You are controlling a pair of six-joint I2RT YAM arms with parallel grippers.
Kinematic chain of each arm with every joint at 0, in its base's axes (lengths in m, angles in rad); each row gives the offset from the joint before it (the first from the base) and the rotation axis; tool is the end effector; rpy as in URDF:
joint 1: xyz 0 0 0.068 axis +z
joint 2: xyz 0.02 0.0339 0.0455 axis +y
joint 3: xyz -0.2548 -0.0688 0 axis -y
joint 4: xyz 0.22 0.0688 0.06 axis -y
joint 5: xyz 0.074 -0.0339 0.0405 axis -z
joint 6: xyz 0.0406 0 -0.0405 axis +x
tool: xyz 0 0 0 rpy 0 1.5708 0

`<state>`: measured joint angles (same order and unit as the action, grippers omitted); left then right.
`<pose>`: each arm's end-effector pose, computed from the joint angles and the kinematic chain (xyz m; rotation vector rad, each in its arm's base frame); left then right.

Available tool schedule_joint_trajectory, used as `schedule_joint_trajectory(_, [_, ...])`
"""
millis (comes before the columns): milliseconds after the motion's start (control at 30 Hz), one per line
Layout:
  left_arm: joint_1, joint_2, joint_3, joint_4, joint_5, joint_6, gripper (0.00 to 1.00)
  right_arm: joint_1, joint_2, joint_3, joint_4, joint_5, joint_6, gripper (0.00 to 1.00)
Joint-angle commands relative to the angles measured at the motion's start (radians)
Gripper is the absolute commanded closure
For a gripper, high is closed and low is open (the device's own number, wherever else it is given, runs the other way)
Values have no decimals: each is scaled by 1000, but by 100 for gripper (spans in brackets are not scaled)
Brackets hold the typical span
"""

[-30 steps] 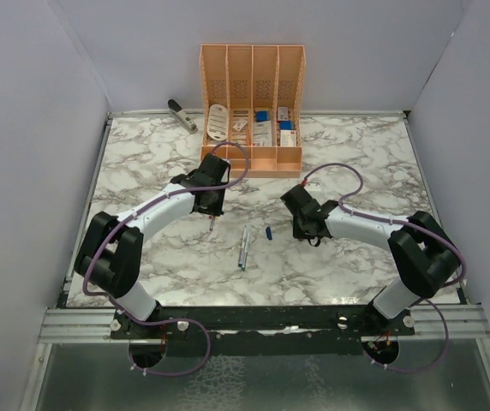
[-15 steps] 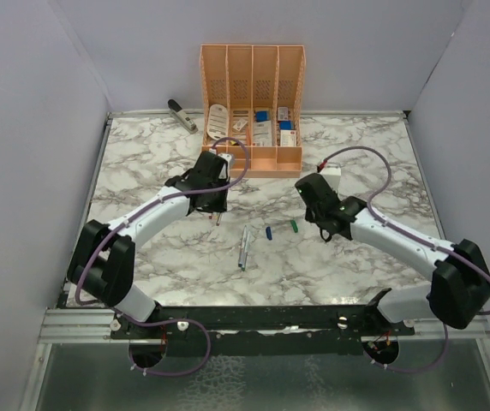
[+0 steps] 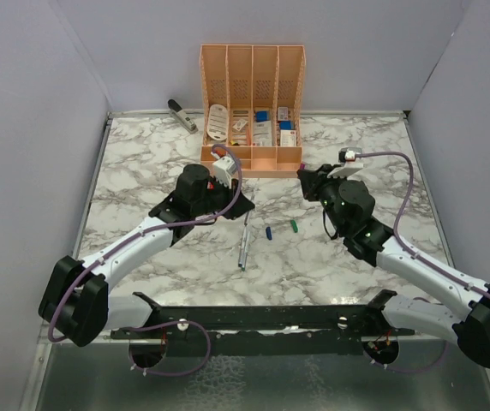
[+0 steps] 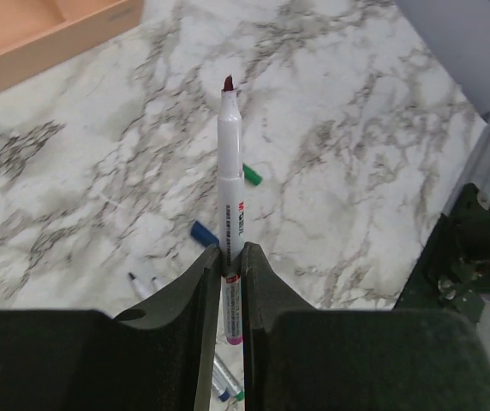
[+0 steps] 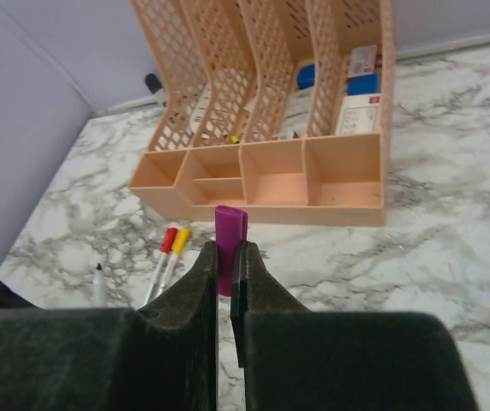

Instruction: Insert the pens into the pen caps

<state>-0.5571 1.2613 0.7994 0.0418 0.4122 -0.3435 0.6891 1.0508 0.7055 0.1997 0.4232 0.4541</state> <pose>0.2185 -0.1553 0.2665 0.5004 2.0312 -0.9753 0.1886 0.1337 0.3005 0.1140 1.7239 0.4871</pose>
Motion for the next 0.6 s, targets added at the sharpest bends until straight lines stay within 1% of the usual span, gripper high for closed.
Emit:
schedule_joint_trajectory(0, [-32,-17,-24,256,189,-44,100,-4,-16,-60,297,-177,-16,99])
schedule_joint_trajectory(133, [-61,-5,-18,309,208,-73,100,-4,-25,-103,428,-264,3,99])
schedule_joint_trajectory(300, [-87,-9,-22,348,198,-102,100,-4,-35,-135,529,-323,33,99])
schedule_joint_trajectory(400, [-99,-10,-29,368,205,-109,100,-4,-33,-149,572,-349,54,99])
schedule_joint_trajectory(567, [-106,-4,-30,376,211,-116,100,-4,-27,-146,581,-372,74,99])
